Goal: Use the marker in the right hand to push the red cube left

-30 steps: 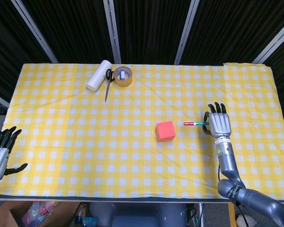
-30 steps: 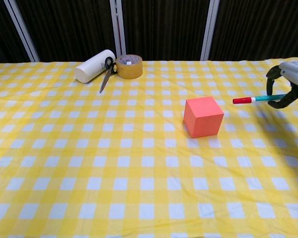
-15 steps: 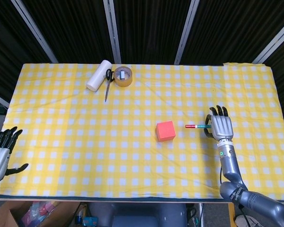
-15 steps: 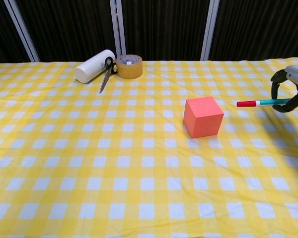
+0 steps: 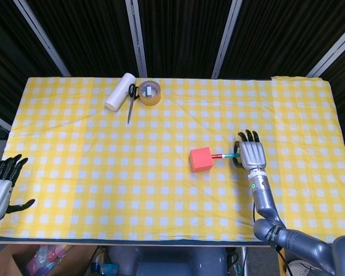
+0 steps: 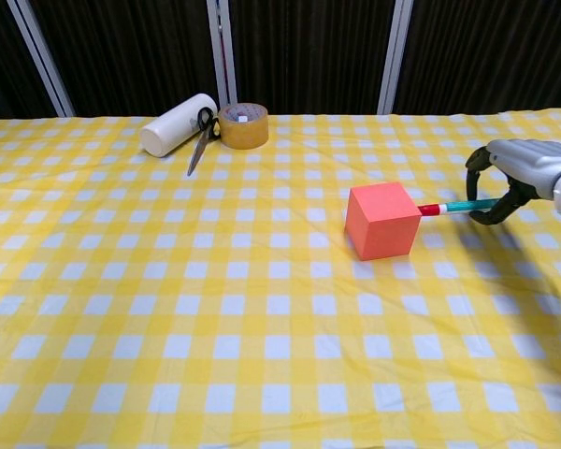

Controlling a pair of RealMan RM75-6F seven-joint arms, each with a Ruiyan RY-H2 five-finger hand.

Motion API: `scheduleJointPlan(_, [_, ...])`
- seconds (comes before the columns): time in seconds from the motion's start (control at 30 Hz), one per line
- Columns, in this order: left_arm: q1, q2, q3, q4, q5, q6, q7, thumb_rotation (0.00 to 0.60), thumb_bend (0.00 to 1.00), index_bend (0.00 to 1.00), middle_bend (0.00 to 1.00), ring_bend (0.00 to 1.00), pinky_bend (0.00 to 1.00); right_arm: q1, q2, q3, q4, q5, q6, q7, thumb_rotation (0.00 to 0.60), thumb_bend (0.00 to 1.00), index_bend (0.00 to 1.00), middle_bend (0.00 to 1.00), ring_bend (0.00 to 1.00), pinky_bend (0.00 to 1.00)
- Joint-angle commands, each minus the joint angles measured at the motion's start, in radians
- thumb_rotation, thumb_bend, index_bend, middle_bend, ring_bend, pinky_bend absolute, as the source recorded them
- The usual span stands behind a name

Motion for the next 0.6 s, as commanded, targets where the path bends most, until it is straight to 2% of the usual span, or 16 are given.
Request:
scheduleJointPlan(0.03, [-0.001,0.002,0.0,0.0,-0.001,-0.003,-0.005,0.6,0.0,0.0,0.0,0.0,0.0,0.014,-0.017,0.002,-0.003,0.001,-0.002,-0.014,0.6,0.5,0.63,0.18,0.02,0.0])
scheduleJointPlan(0.37, [-0.003,0.008,0.0,0.0,0.0,-0.007,-0.018,0.6,0.0,0.0,0.0,0.0,0.0,0.036,-0.06,-0.01,-0.037,0.015,0.024,-0.076,0.6,0.5,0.63,0.18,0.02,0.0])
scheduleJointPlan(0.6, [-0.002,0.007,0.001,-0.001,0.0,-0.003,-0.011,0.6,0.0,0.0,0.0,0.0,0.0,0.003,-0.023,-0.011,-0.063,0.036,0.061,-0.078,0.6,0.52,0.63,0.18,0.02,0.0])
